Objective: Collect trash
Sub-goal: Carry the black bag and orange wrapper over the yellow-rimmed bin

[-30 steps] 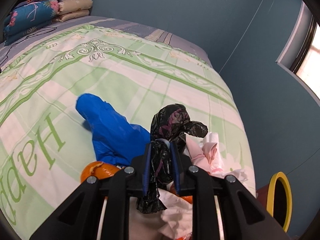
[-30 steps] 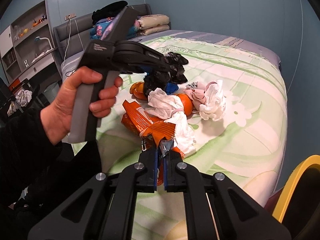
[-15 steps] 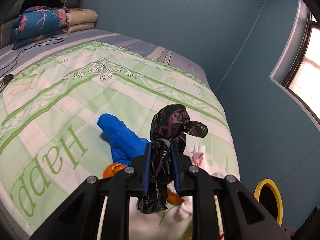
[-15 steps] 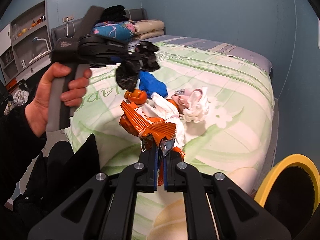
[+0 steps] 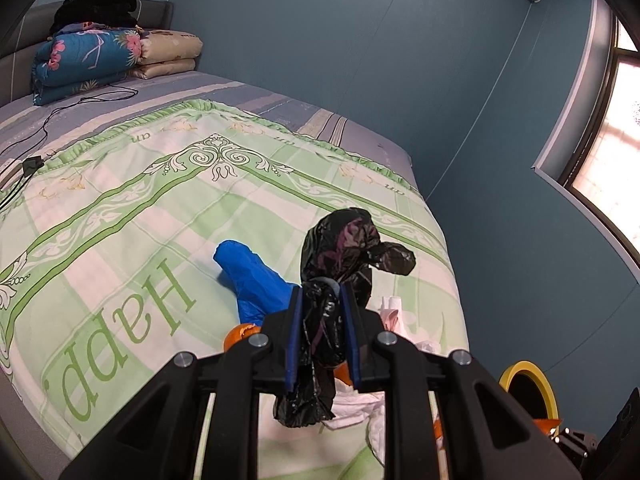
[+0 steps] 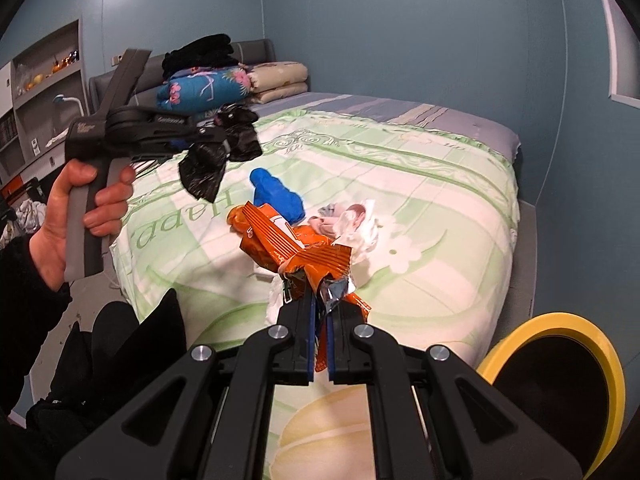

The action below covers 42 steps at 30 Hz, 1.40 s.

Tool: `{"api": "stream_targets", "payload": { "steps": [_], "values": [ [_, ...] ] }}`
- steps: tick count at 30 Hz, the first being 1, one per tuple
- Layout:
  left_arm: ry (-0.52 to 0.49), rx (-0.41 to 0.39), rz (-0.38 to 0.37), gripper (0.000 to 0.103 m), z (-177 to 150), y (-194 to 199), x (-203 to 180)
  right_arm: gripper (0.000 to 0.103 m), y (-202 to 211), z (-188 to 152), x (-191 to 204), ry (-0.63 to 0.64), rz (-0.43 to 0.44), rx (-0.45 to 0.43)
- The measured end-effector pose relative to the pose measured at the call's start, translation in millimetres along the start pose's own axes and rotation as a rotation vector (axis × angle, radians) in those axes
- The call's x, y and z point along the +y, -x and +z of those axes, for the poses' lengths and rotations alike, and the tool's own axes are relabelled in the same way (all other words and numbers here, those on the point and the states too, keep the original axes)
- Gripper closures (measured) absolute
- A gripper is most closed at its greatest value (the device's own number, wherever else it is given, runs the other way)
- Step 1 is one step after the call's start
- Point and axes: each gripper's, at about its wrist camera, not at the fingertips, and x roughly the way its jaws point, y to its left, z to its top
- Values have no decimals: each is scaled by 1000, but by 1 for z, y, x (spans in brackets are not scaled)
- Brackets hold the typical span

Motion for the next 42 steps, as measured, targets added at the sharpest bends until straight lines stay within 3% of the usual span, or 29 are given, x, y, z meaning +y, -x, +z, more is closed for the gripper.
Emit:
{"api": "stream_targets", "payload": {
  "steps": [14, 42],
  "values": [
    [-75, -13, -54, 86, -15, 24, -47, 100, 33, 3, -32, -55, -89, -67],
    [-276, 96, -294, 86, -63, 7, -230, 100, 116, -23, -148, -249, -417, -168]
  ]
}}
